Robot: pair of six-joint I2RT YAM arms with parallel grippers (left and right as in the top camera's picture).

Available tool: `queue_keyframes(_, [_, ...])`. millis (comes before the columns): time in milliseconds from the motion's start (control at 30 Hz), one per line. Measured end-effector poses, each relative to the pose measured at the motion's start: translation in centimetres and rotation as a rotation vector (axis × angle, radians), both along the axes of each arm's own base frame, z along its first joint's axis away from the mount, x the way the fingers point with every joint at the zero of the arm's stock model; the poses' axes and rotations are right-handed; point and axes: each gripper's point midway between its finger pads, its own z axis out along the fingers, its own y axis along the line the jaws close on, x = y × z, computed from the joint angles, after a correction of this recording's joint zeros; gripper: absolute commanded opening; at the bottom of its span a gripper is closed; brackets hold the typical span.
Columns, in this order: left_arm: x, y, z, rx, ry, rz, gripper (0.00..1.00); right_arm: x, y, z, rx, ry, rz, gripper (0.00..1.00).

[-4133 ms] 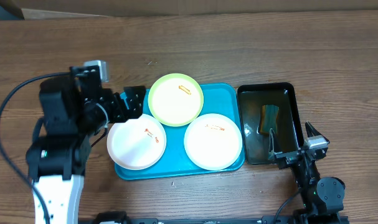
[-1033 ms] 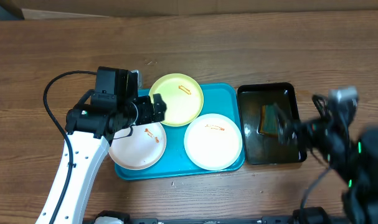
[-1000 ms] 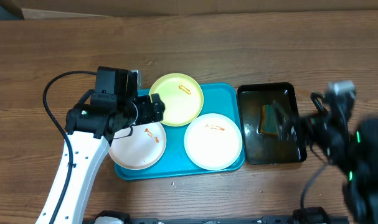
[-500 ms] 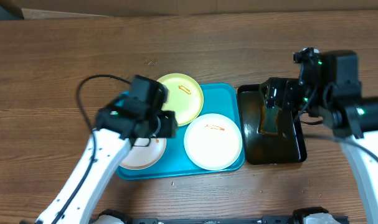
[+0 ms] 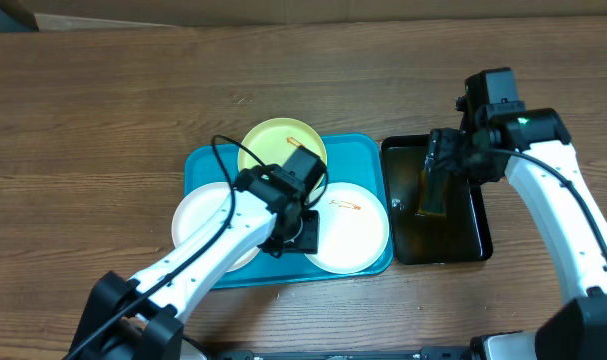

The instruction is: Clean dirty plates on tray and stack at the side

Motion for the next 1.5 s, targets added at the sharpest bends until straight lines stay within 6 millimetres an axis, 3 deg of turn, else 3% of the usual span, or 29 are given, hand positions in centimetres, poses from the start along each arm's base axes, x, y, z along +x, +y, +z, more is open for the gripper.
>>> queue_keyframes(367, [-0.9,-1.3,-2.4,0.036,0.052,0.026,0.50,0.3,-0.2,-2.9,-0.025,0.072,-0.004,0.75])
queue_keyframes(700, [-1.1,-1.2,-3.5,0.057,0.078,0.067,0.54,-1.8,-0.6,-7.3,-0.041,0.173,-0.004,0.75])
queue_keyframes(1133, [-0.6,-1.6,-4.6,0.033,0.053,0.084,0.47,-1.4,-0.5,-7.4,-0.039,0.155,-0.004,0.75])
queue_keyframes(1200, [-0.7,-1.6,-5.0,0.040,0.061,0.090,0.44,-1.4,-0.5,-7.4,-0.039,0.155,-0.005,0.75])
queue_keyframes(1300, [-0.8,-1.4,-5.7,0.057,0.080,0.093,0.30,-1.4,-0.5,-7.4,-0.039,0.155,-0.004,0.75])
queue_keyframes(1500, [-0.7,-1.0,-6.1,0.052,0.111,0.122,0.28,-1.4,-0.5,-7.4,-0.039,0.155,-0.005,0.72])
